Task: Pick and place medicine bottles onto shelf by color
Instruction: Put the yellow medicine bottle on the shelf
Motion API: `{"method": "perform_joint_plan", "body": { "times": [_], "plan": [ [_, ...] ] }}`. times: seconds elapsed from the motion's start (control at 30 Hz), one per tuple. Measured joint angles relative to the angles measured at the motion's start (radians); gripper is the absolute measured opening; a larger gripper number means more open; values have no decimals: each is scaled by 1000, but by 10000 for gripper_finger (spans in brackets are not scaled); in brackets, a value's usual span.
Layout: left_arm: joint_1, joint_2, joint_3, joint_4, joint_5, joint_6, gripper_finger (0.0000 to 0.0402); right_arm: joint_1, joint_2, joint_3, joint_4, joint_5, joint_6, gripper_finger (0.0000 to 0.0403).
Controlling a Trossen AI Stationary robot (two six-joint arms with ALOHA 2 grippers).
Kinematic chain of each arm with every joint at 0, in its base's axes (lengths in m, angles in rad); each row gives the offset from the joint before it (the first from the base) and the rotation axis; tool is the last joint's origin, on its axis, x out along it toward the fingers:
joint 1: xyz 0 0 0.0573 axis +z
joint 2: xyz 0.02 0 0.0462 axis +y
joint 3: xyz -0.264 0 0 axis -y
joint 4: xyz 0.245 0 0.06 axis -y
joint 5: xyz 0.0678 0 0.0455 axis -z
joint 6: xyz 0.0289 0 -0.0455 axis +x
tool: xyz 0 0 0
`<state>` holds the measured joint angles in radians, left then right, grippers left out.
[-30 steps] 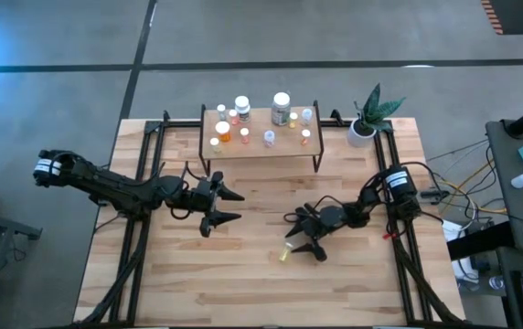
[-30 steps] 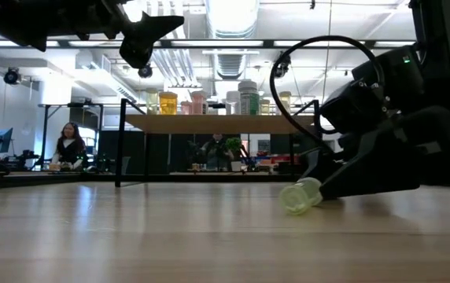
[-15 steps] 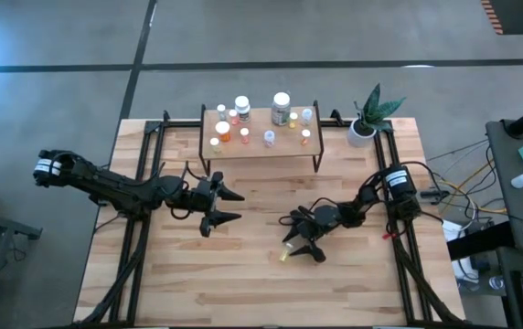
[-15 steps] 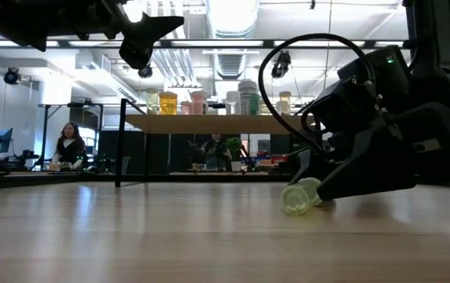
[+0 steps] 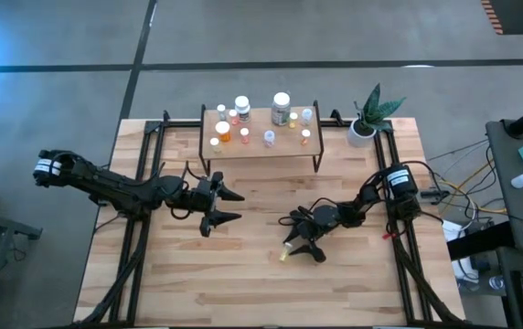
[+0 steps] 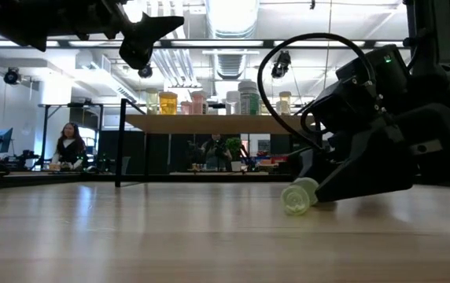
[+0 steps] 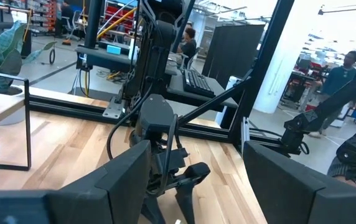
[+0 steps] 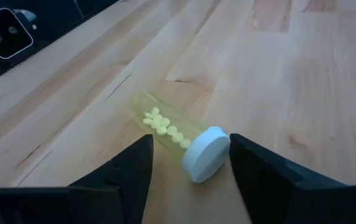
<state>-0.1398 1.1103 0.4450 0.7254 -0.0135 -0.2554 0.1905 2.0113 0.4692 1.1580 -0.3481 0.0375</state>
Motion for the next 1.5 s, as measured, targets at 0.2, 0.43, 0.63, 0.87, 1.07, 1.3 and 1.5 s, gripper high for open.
{"method": "perform_joint_plan", "body": {
  "times": [0.2, 0.43, 0.63, 0.87, 1.07, 1.3, 1.5],
  "plan": [
    [0, 0, 0, 0, 0, 0, 240, 0, 0, 0, 0, 0, -6, 169],
    [0, 0, 0, 0, 0, 0, 240, 0, -1, -1, 4, 0, -4, 137],
    [0, 0, 0, 0, 0, 0, 240, 0, -23, -1, 4, 1, 14, 132],
    [0, 0, 0, 0, 0, 0, 240, -7, -128, -3, -57, -2, 101, 132],
    [0, 0, 0, 0, 0, 0, 240, -16, -264, 14, -310, -9, 104, 132],
    [0, 0, 0, 0, 1, 0, 240, -18, -398, 80, -547, 34, 60, 132],
    [0, 0, 0, 0, 1, 0, 240, -21, -501, 179, -848, 143, -20, 132]
  ]
}}
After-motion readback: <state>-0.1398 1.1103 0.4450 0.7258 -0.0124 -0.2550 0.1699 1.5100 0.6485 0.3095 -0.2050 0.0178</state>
